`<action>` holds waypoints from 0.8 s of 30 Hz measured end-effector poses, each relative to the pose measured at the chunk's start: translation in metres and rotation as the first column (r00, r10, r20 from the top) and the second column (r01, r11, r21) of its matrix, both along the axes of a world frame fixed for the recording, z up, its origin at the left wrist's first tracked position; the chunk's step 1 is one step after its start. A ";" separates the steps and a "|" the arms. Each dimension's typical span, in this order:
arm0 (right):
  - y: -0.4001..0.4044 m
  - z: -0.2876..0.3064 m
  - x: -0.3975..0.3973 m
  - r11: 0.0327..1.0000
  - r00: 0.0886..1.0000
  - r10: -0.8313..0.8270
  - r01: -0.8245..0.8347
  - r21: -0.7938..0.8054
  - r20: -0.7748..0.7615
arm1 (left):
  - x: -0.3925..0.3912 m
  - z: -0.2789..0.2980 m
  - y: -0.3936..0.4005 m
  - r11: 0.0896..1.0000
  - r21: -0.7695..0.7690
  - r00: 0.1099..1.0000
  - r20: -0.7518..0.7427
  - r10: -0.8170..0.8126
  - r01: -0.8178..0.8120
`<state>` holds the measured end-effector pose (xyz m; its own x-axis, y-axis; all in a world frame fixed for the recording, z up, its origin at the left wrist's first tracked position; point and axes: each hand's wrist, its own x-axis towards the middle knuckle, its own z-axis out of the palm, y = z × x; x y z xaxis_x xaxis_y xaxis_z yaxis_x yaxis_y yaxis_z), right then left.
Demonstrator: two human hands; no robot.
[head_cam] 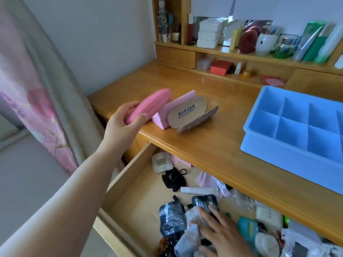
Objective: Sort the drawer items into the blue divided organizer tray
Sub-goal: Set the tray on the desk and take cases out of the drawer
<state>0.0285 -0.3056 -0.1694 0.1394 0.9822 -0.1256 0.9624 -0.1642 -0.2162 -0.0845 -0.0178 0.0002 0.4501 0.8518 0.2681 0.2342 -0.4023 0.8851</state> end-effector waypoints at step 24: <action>0.071 0.012 0.040 0.951 0.948 -0.303 0.306 0.028 -0.097 | -0.020 -0.147 -0.079 0.862 0.222 0.658 -0.736 -0.158 0.455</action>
